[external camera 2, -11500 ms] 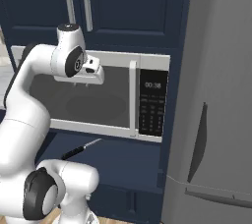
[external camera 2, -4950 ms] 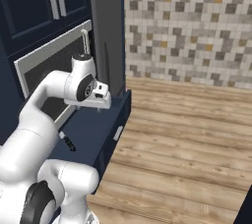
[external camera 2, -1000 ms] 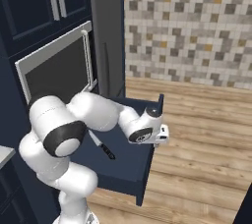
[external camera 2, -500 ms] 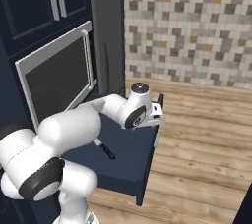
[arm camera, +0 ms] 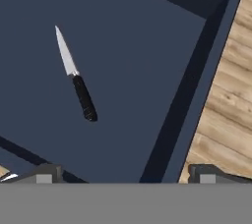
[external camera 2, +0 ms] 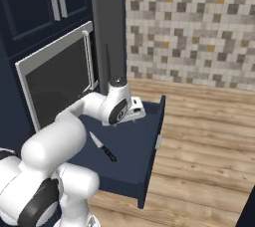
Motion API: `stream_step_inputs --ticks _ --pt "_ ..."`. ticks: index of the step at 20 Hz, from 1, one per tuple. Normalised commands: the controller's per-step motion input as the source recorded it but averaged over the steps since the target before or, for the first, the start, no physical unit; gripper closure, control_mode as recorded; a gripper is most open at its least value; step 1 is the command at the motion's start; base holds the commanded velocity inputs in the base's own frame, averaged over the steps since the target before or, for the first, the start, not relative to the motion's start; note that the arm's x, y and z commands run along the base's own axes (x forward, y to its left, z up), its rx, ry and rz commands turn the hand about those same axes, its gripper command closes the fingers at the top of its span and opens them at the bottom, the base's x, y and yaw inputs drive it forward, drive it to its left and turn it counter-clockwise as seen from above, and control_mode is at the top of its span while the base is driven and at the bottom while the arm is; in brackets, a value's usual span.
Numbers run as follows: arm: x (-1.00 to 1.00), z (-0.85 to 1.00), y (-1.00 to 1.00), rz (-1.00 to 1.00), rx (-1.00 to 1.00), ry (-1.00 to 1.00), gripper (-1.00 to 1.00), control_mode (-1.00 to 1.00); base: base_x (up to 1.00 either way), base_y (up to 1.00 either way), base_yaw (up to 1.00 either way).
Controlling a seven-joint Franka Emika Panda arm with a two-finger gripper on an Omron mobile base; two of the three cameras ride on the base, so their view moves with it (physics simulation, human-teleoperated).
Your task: Pick up the knife from the drawer and place it on the cutting board. Then place the meat from the plate to the cutting board.
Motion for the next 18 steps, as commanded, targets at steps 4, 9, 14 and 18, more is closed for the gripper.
stream_step_inputs --ticks 4,9,14,18 --pt "0.0 0.0 0.9 0.23 0.0 0.09 -1.0 -1.0 0.0 0.0 0.0" --pt "0.03 -0.07 0.77 0.17 0.0 0.03 -1.0 -1.0 0.0 0.0 0.0" --pt "0.06 -0.09 0.22 0.04 0.0 -0.01 -1.0 -1.0 0.0 0.0 0.0" --pt "0.01 -0.38 0.0 0.0 0.0 0.0 -1.0 -1.0 0.0 0.0 0.0"
